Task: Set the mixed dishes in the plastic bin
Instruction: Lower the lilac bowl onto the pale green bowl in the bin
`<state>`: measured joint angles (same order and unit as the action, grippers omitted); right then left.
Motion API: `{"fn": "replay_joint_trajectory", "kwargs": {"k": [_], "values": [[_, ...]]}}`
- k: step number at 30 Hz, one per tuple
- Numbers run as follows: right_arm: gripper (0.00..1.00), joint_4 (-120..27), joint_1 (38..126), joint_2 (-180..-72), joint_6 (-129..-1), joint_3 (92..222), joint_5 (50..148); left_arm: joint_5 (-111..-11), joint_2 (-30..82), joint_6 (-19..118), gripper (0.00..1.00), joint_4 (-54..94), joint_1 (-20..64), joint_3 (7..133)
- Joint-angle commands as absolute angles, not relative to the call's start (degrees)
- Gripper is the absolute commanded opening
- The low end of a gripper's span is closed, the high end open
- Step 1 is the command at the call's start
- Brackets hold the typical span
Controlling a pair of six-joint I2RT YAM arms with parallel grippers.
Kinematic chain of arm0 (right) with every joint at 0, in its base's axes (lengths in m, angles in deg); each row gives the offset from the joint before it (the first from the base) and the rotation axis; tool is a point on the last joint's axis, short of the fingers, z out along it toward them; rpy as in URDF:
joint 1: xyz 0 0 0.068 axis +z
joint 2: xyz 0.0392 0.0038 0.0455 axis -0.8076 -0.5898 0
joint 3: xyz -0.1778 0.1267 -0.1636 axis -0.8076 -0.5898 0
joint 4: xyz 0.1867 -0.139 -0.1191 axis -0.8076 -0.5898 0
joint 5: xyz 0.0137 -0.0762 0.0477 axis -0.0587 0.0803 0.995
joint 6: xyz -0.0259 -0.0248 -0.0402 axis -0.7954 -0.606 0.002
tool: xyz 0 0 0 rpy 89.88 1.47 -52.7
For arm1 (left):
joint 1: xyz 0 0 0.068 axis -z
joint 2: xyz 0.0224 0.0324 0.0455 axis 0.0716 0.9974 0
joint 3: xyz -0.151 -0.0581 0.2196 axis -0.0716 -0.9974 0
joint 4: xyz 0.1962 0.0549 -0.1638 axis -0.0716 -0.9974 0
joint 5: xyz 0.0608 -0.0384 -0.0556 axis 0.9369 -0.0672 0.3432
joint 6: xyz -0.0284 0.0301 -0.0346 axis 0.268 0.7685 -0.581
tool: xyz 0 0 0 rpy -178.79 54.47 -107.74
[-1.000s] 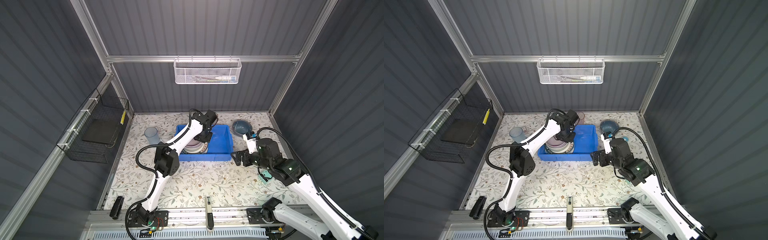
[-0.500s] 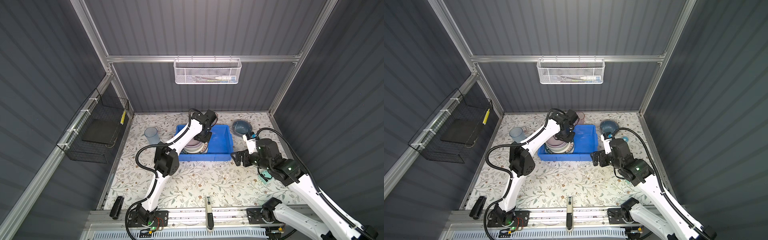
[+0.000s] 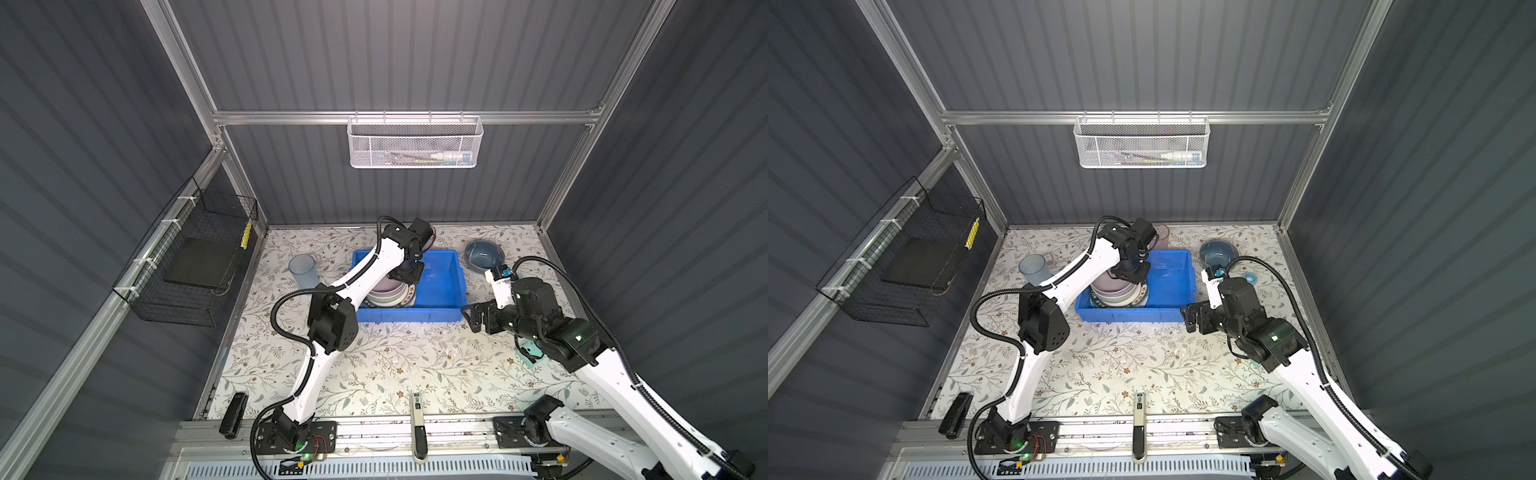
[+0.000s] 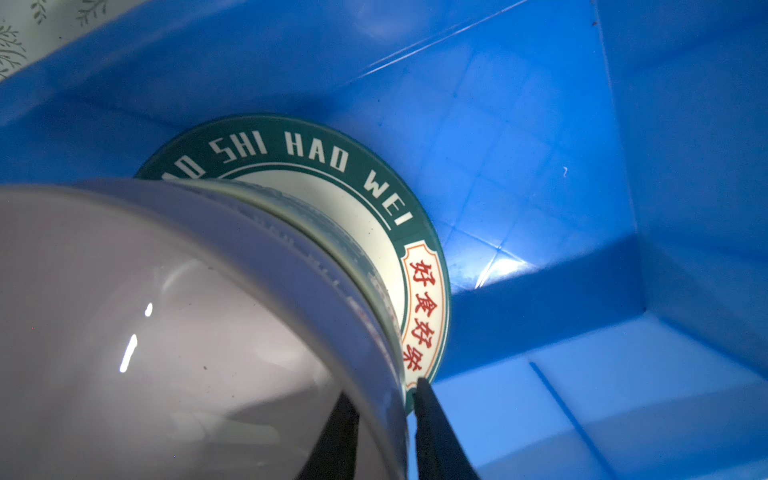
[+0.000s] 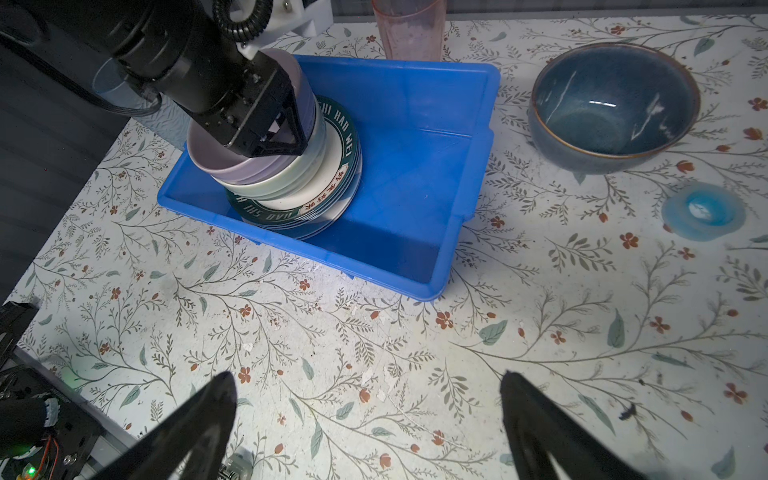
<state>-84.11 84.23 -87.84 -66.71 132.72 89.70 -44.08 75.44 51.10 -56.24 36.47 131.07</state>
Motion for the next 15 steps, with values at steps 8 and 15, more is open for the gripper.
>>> {"fn": "replay_joint_trajectory", "kwargs": {"k": [8,15], "values": [[0.99,-83.7,84.1,-87.7,-66.3,132.1,89.7,-44.9,71.2,48.8,0.23,-53.8,36.8,129.9],[0.99,-83.7,84.1,-87.5,-66.3,132.0,89.5,-44.3,72.1,48.9,0.13,-54.0,36.8,129.0]]}}
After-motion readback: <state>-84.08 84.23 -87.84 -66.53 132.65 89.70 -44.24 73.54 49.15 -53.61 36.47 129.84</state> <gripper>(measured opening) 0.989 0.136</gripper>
